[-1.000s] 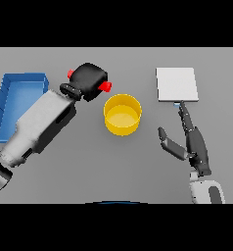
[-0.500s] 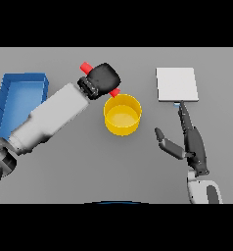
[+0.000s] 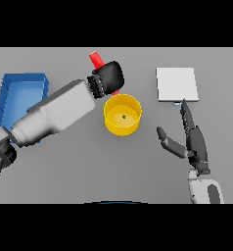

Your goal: Pick up the red beaker and tilt it to pour out 1 green nut into yellow bowl. Pick up the yellow bowl and place it on the metallic measuring scale.

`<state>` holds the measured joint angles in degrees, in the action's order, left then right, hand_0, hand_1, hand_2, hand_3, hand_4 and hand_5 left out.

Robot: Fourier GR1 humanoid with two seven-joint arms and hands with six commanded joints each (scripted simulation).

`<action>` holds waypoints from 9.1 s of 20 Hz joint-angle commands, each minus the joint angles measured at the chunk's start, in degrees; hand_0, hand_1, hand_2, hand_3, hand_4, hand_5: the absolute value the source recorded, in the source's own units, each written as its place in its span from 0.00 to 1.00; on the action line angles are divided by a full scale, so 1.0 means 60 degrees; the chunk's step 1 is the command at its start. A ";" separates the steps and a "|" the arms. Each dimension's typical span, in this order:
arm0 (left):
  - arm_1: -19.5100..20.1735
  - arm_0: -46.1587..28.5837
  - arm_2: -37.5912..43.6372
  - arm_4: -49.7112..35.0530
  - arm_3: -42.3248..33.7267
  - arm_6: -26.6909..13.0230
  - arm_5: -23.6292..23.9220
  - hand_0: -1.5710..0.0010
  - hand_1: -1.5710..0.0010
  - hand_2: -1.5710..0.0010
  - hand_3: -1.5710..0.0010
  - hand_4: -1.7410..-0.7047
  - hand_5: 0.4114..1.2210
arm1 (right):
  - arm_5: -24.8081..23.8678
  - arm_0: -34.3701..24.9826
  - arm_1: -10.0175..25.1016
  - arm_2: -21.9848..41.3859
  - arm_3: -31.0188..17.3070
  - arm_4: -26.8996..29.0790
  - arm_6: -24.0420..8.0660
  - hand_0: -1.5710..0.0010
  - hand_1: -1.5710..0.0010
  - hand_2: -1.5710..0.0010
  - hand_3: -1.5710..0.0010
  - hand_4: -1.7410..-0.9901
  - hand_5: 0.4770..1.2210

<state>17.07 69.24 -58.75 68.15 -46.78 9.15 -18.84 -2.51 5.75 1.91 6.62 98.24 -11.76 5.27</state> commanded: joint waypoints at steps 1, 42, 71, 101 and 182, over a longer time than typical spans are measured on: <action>-0.0050 0.0057 -0.0198 0.0228 0.0086 -0.0010 0.0098 0.00 0.00 0.00 0.00 0.00 1.00 | -0.0057 0.0021 -0.0070 0.0085 0.0022 -0.0104 0.0029 1.00 1.00 1.00 1.00 0.81 0.12; 0.2892 -0.2365 0.9698 -0.8554 0.2881 -0.4141 0.3596 0.00 0.00 0.00 0.00 0.00 1.00 | 0.0398 -0.0265 0.0265 0.0280 -0.0281 -0.0083 0.0514 1.00 1.00 1.00 1.00 0.80 0.26; 0.2816 -0.6772 0.9212 -1.0291 -0.3117 -0.5608 0.2507 0.98 0.98 0.98 0.98 0.92 0.30 | 0.0602 -0.0914 0.0994 0.0753 -0.0354 -0.1265 0.0029 1.00 1.00 1.00 1.00 0.88 0.25; 0.2836 -0.6971 0.9363 -1.0508 -0.3099 -0.5421 0.2250 1.00 1.00 1.00 1.00 0.91 0.36 | 0.4668 -0.7662 0.2687 0.5485 -0.5763 -0.6431 0.1059 1.00 1.00 1.00 1.00 0.74 0.27; 0.2913 -0.7167 0.9415 -1.0865 -0.3961 -0.6557 0.2149 1.00 1.00 1.00 1.00 0.87 0.42 | 0.3495 -0.9706 0.4155 0.2969 -1.0879 -0.5578 0.0787 0.92 0.92 0.94 0.95 0.44 0.44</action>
<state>34.54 26.23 -2.26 2.96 -70.54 -30.22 -5.95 18.46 -52.48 26.83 24.44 32.97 -45.23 9.98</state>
